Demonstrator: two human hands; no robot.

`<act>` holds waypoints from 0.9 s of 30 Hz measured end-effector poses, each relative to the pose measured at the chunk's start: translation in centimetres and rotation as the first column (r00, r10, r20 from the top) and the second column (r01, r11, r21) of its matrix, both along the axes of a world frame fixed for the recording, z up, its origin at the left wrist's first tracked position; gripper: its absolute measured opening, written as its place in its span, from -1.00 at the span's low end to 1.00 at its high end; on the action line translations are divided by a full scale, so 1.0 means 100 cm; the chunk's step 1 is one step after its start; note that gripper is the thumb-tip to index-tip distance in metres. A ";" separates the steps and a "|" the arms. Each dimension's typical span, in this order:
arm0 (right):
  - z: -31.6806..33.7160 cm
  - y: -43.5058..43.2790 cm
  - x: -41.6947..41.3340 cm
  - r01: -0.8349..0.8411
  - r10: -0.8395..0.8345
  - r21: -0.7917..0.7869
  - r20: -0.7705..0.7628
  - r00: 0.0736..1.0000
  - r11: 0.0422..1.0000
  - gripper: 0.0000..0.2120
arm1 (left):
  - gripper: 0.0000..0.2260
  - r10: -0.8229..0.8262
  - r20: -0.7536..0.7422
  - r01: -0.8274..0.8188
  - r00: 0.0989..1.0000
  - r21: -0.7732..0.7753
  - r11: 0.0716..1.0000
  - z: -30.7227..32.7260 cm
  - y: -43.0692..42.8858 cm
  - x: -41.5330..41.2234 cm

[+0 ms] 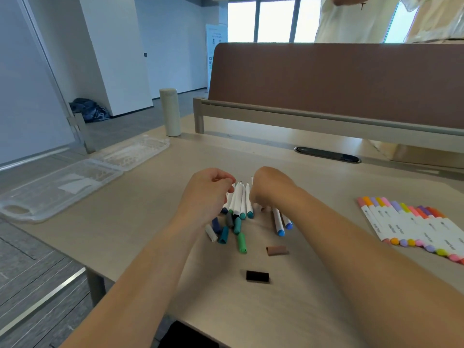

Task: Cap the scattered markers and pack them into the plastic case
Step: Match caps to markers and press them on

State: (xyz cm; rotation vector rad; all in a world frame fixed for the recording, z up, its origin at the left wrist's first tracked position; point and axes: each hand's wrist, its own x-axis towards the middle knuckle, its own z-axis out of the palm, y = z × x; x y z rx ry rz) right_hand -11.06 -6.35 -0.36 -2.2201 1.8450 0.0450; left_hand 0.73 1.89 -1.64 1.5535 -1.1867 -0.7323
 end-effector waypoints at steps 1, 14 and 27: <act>0.003 0.002 -0.003 0.000 -0.001 0.036 0.026 1.000 0.999 -0.79 | -0.84 -0.001 0.036 0.001 0.999 0.004 1.000 0.000 0.002 -0.002; 0.024 0.067 -0.096 0.020 -0.068 0.122 0.402 0.913 0.992 -0.76 | -0.83 -0.431 0.672 0.192 0.603 0.402 0.895 0.007 0.036 -0.067; 0.018 0.098 -0.120 -0.053 -0.043 0.146 0.589 0.807 0.988 -0.86 | -0.87 -0.309 0.614 0.133 0.726 0.317 0.939 0.008 0.034 -0.074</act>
